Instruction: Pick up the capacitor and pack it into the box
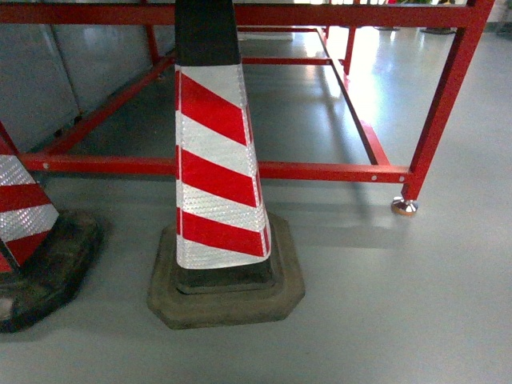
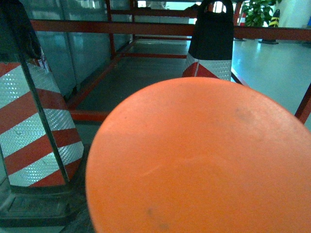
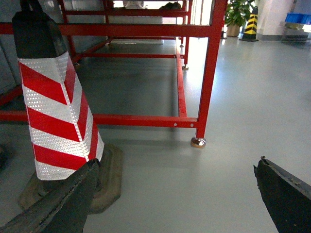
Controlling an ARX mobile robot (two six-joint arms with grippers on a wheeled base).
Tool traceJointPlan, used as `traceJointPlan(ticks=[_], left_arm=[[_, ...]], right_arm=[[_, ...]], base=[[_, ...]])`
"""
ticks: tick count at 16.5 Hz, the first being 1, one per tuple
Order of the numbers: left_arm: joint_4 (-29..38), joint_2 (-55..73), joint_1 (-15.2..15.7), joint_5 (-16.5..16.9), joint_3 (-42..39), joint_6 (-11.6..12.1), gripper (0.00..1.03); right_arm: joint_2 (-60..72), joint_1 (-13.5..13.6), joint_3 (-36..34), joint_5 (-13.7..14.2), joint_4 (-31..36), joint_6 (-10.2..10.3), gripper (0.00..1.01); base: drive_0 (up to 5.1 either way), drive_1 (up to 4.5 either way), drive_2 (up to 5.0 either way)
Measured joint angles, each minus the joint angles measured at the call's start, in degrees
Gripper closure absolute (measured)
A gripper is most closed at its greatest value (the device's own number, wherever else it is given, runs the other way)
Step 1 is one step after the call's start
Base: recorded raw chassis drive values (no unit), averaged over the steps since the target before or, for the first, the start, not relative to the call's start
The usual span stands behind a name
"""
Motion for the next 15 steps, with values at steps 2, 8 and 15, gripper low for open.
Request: traceJointPlan(ticks=[2,8,15], left_arm=[[0.0,0.0,0.0,0.0,0.0,0.0,0.59],[-0.1,0.0,0.0,0.0,0.0,0.1,0.59],[0.0,0.0,0.0,0.0,0.0,0.6,0.59]], right_arm=[[0.0,0.0,0.0,0.0,0.0,0.0,0.03],[0.0,0.0,0.0,0.0,-0.1,0.0,0.03],[0.0,0.0,0.0,0.0,0.0,0.0,0.03]], base=[[0.0,0.00,0.0],[0.0,0.00,0.0],[0.0,0.00,0.0]])
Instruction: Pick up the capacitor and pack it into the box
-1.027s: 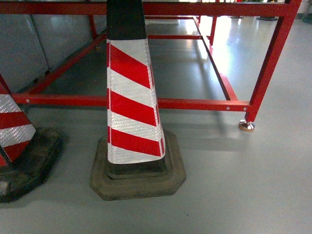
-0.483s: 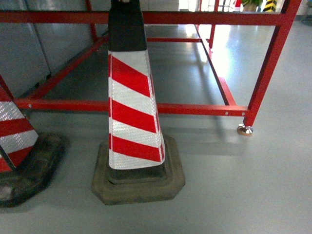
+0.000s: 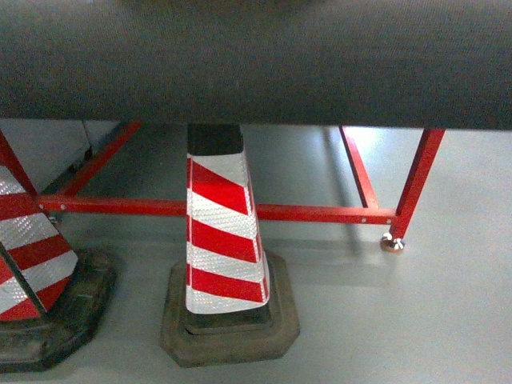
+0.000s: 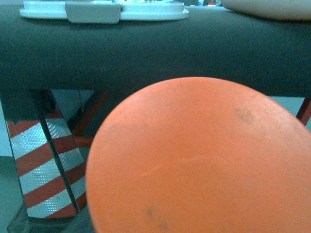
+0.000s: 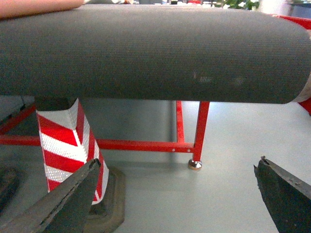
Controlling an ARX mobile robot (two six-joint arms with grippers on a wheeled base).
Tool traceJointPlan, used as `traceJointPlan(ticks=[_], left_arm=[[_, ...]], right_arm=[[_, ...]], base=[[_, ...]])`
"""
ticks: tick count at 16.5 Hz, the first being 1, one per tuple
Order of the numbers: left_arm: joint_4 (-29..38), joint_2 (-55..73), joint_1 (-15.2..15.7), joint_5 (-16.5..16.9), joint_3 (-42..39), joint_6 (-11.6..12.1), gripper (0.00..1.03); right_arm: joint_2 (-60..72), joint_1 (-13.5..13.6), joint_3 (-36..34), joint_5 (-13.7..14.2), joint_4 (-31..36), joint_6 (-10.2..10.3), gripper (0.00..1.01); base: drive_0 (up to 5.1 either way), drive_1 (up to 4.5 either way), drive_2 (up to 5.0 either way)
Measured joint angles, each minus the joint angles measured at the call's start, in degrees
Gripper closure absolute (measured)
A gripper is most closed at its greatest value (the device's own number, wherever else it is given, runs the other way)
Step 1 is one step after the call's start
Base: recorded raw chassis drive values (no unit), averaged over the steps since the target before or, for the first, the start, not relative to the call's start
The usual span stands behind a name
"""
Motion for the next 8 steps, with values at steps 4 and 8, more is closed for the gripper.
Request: traceJointPlan(ticks=[4,8], left_arm=[[0.0,0.0,0.0,0.0,0.0,0.0,0.59],[0.0,0.0,0.0,0.0,0.0,0.0,0.59]], right_arm=[[0.0,0.0,0.0,0.0,-0.1,0.0,0.03],[0.0,0.0,0.0,0.0,0.0,0.1,0.03]], base=[[0.0,0.00,0.0],[0.0,0.00,0.0]])
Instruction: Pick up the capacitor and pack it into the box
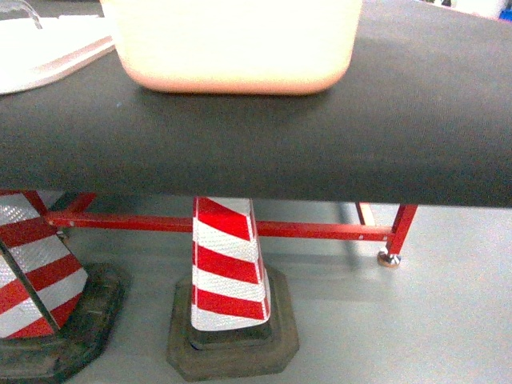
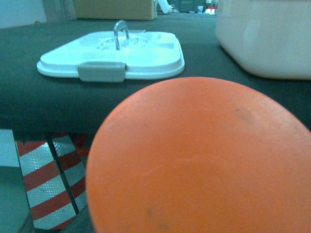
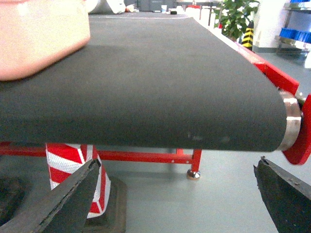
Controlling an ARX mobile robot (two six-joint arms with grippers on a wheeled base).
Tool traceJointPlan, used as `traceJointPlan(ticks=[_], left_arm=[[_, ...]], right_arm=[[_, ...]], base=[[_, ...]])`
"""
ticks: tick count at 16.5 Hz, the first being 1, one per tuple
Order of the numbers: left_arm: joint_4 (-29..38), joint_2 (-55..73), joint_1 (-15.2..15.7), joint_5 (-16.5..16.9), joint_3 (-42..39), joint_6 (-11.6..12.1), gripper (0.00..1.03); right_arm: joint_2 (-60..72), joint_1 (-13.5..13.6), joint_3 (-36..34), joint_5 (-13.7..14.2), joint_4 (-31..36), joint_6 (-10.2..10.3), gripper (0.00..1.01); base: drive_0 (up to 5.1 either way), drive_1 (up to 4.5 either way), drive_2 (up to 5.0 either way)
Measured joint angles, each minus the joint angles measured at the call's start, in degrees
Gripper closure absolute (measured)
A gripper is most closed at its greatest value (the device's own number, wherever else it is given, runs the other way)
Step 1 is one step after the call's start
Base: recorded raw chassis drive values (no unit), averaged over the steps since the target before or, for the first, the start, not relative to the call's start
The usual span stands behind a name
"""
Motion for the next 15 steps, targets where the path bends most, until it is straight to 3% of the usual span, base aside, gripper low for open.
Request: traceJointPlan(ticks=[15], left_arm=[[0.0,0.0,0.0,0.0,0.0,0.0,0.59]], right_arm=[[0.0,0.0,0.0,0.0,0.0,0.0,0.03]], base=[[0.0,0.00,0.0]])
